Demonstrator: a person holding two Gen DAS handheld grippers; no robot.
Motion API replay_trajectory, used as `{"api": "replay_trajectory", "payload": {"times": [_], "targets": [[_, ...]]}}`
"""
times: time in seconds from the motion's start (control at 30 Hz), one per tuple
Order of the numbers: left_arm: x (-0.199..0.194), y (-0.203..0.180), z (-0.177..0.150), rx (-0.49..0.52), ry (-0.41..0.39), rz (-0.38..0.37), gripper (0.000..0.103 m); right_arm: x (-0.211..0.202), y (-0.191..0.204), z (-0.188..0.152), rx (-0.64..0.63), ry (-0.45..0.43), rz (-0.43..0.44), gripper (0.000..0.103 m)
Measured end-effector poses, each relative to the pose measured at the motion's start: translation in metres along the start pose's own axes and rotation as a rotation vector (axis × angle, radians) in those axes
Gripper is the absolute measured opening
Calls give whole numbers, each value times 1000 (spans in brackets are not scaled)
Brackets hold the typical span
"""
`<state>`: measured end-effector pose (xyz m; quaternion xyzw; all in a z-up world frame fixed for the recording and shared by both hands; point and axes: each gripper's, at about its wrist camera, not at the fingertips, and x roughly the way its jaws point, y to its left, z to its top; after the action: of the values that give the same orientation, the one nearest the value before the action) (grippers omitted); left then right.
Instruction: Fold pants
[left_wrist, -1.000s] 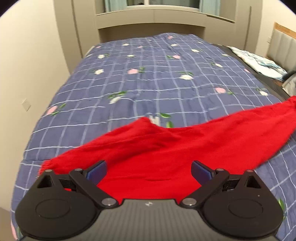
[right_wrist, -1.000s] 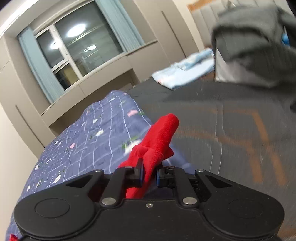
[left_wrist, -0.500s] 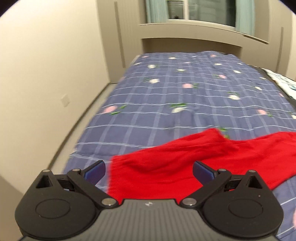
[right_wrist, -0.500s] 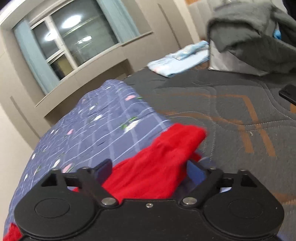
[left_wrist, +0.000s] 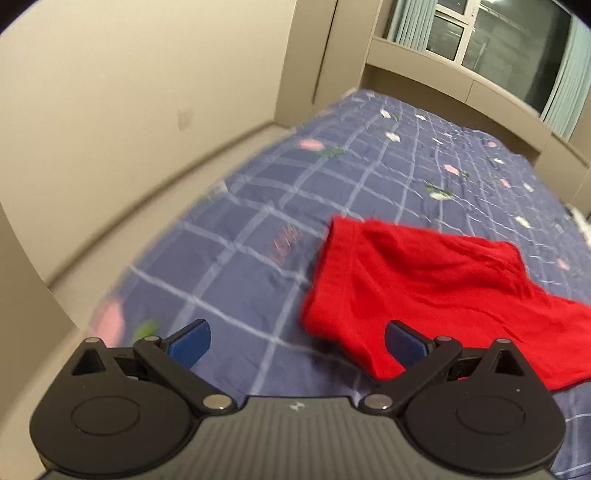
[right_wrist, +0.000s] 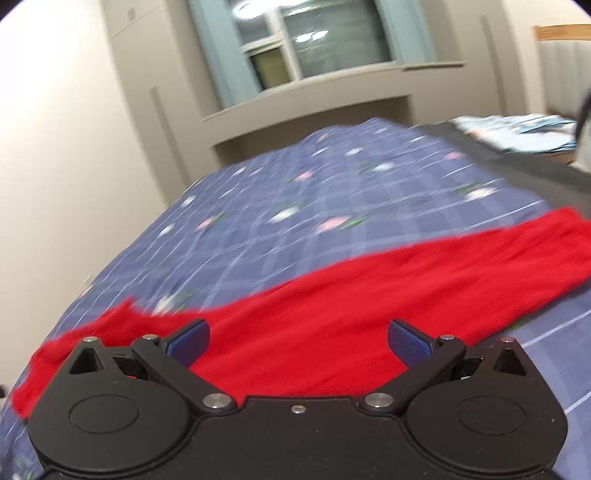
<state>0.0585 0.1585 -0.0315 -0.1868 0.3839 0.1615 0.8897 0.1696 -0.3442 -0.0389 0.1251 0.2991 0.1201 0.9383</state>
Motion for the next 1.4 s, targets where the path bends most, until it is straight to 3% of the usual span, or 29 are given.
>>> {"api": "replay_trajectory", "payload": {"times": [0.23, 0.3, 0.37, 0.5, 0.67, 0.77, 0.83, 0.9, 0.97, 1.27, 1.4], "targets": [[30, -2, -1, -50, -13, -210, 101, 19, 91, -22, -93, 92, 111, 102], [46, -2, 1, -80, 42, -170, 96, 27, 109, -23, -107, 118, 132, 102], [53, -3, -1, -65, 34, -122, 93, 35, 125, -23, -121, 142, 148, 102], [52, -4, -3, -31, 30, -120, 90, 49, 157, -26, -203, 152, 139, 102], [48, -1, -2, -73, 28, -137, 87, 60, 182, -35, -250, 162, 138, 102], [47, 1, 0, -99, 6, -136, 75, 67, 186, -39, -229, 174, 136, 102], [50, 0, 1, -111, 4, -115, 52, 70, 189, -42, -236, 192, 136, 102], [53, -3, 3, -94, 17, -64, 39, 71, 191, -44, -254, 198, 122, 102], [52, -4, 7, -80, 23, -83, 28, 70, 192, -43, -254, 197, 122, 102], [31, -26, 16, 22, -20, -29, 24, 76, 197, -39, -279, 206, 127, 102], [5, -30, 26, 118, -96, 1, 24, 85, 204, -31, -323, 188, 145, 102]]}}
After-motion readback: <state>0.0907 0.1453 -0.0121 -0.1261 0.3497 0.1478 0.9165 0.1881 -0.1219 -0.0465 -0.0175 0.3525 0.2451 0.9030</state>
